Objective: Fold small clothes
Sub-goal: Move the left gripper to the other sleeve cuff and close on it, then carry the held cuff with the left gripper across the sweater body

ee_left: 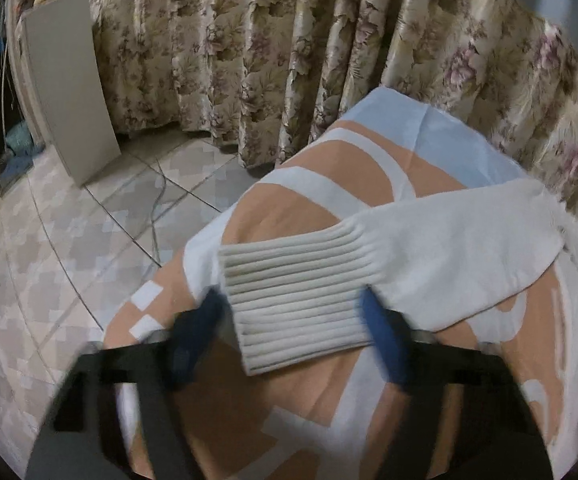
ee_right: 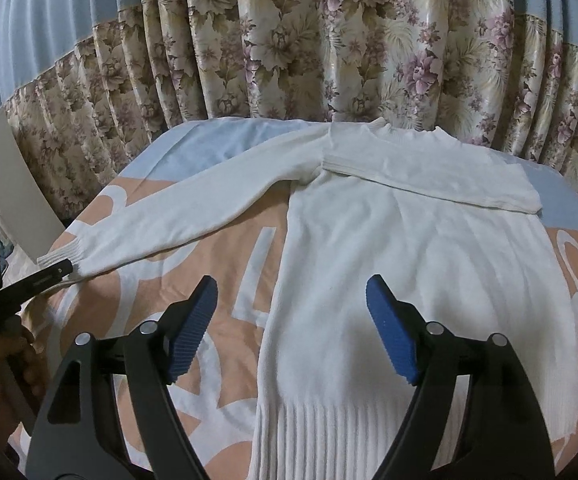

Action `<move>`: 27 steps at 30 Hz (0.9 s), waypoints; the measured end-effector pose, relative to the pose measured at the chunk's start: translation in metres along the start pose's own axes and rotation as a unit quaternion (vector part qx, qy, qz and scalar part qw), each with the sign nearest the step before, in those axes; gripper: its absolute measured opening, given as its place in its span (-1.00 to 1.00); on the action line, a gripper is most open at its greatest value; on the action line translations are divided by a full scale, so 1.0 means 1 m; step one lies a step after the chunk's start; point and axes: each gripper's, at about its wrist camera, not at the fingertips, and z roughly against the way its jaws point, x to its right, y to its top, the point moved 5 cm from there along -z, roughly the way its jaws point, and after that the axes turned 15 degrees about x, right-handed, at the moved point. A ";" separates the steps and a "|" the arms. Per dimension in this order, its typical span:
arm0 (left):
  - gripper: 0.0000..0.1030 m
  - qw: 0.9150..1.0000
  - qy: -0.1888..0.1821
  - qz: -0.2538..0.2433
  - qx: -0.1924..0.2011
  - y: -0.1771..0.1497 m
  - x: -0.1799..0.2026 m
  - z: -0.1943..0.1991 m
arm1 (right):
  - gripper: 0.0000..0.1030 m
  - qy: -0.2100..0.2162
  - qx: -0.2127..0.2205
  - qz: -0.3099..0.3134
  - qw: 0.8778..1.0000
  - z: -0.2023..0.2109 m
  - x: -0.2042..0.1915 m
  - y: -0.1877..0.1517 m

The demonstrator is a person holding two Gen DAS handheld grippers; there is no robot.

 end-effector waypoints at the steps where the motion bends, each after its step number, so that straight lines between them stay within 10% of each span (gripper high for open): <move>1: -0.09 1.000 0.000 -0.004 0.002 0.000 0.003 -0.001 | 0.51 0.002 -0.001 0.001 1.000 -0.001 -0.001 -0.001; 7: -0.66 0.999 -0.033 -0.029 0.014 0.002 0.039 0.003 | 0.51 0.008 -0.011 0.001 1.000 -0.008 0.000 -0.006; 27: -0.72 0.995 -0.043 -0.072 0.056 0.042 0.151 0.033 | 0.51 -0.081 -0.009 0.000 0.997 -0.049 0.090 0.025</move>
